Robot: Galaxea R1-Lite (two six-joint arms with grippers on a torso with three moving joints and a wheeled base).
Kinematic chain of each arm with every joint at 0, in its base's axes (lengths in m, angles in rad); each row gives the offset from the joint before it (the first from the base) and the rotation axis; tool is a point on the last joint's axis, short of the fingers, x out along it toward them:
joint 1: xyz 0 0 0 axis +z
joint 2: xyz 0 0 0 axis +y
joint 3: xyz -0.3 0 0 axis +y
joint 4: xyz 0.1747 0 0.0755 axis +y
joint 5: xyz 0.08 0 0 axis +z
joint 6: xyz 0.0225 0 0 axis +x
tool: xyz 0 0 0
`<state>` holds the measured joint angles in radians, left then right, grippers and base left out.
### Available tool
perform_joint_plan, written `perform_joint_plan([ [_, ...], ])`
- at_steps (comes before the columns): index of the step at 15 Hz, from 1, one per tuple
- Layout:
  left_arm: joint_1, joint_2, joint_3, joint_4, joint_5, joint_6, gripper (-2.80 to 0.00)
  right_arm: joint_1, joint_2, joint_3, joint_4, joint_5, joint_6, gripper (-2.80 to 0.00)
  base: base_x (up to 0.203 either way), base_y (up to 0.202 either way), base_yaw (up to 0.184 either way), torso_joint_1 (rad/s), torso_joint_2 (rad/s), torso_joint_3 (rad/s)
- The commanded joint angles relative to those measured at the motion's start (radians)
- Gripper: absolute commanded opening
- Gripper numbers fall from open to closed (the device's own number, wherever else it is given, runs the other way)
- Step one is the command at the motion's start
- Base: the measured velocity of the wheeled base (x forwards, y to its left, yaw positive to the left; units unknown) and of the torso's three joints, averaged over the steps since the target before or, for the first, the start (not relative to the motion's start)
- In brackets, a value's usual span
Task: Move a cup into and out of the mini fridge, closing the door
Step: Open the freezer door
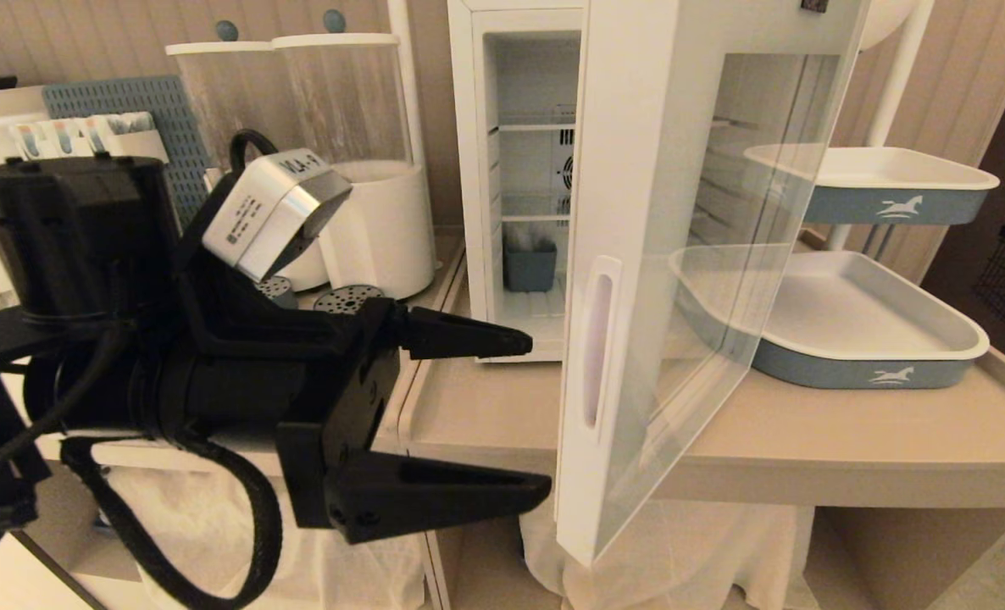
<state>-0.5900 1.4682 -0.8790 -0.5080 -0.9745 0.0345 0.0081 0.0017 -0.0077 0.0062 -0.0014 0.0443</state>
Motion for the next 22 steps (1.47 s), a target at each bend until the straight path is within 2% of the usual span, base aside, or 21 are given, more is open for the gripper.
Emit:
perform_joint_plan([
  [1,0.022,0.050,-0.007,-0.017,-0.005,0.003,0.00,0.000,0.001,0.000,0.000,0.000,0.000,-2.80,0.000,0.000,0.000,0.000,0.00,0.000],
  [7,0.024,0.197,-0.086,-0.078,-0.007,-0.003,0.00,0.001,0.001,0.000,0.001,0.000,0.000,-2.80,0.000,0.000,0.000,0.000,0.00,0.000],
  [11,-0.028,0.253,-0.126,-0.078,-0.011,-0.025,0.00,0.001,0.001,0.000,0.000,0.000,0.000,-2.80,0.000,0.000,0.000,0.000,0.00,0.000],
  [13,-0.068,0.253,-0.143,-0.086,-0.013,-0.083,0.00,0.001,0.001,0.000,0.000,0.000,0.000,-2.80,0.000,0.000,0.000,0.000,0.00,0.000],
  [19,-0.182,0.238,-0.139,-0.175,-0.003,-0.197,0.00,0.000,0.001,0.000,0.001,0.000,0.000,-2.80,0.000,0.000,0.000,0.000,0.00,0.000],
  [21,-0.261,0.214,-0.135,-0.179,0.015,-0.269,0.00,0.001,0.001,0.000,0.000,0.000,0.000,-2.80,0.000,0.000,0.000,0.000,0.00,0.000],
  [22,-0.310,0.208,-0.135,-0.197,0.046,-0.314,0.00,0.000,0.001,0.000,0.000,0.000,0.000,-2.80,0.000,0.000,0.000,0.000,0.00,0.000],
])
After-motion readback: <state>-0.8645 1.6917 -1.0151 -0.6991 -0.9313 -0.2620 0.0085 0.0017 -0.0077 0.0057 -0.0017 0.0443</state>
